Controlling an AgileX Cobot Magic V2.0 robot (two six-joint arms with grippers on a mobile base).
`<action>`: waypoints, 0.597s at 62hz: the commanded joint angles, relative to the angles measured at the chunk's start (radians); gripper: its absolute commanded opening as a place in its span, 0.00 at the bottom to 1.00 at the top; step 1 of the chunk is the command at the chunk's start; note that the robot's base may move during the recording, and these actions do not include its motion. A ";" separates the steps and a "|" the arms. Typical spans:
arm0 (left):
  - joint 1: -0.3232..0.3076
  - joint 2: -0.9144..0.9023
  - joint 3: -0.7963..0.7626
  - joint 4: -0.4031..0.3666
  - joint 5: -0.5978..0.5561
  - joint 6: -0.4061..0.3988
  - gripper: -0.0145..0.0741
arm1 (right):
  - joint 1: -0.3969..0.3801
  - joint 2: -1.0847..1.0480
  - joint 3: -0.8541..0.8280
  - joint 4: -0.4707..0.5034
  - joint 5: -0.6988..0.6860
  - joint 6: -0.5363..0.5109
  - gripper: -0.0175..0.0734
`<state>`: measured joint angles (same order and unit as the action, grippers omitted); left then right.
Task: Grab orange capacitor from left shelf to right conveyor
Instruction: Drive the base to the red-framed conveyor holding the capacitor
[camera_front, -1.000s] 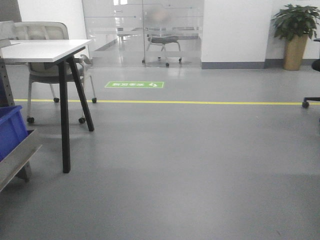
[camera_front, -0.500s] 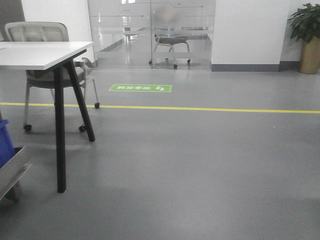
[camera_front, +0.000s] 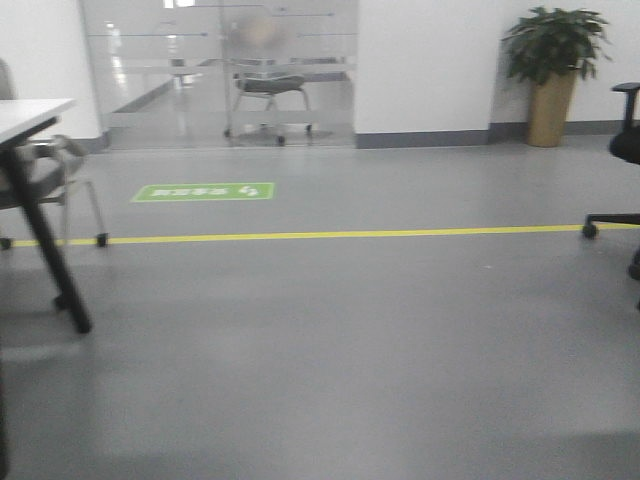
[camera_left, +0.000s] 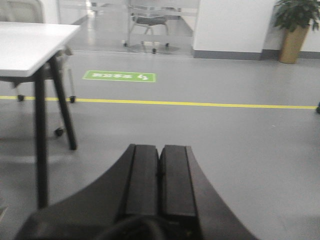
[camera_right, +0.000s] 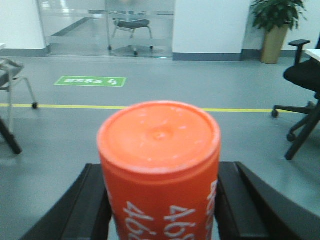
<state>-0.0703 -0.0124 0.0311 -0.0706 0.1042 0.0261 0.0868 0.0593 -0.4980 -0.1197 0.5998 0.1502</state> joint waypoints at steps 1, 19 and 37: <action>-0.002 -0.012 -0.005 -0.003 -0.081 -0.002 0.02 | 0.000 0.017 -0.028 -0.009 -0.092 -0.004 0.33; -0.002 -0.012 -0.005 -0.003 -0.081 -0.002 0.02 | 0.000 0.017 -0.028 -0.009 -0.092 -0.004 0.33; -0.002 -0.012 -0.005 -0.003 -0.081 -0.002 0.02 | 0.000 0.017 -0.028 -0.009 -0.092 -0.004 0.33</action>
<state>-0.0703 -0.0124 0.0311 -0.0706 0.1042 0.0261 0.0868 0.0593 -0.4980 -0.1197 0.5998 0.1502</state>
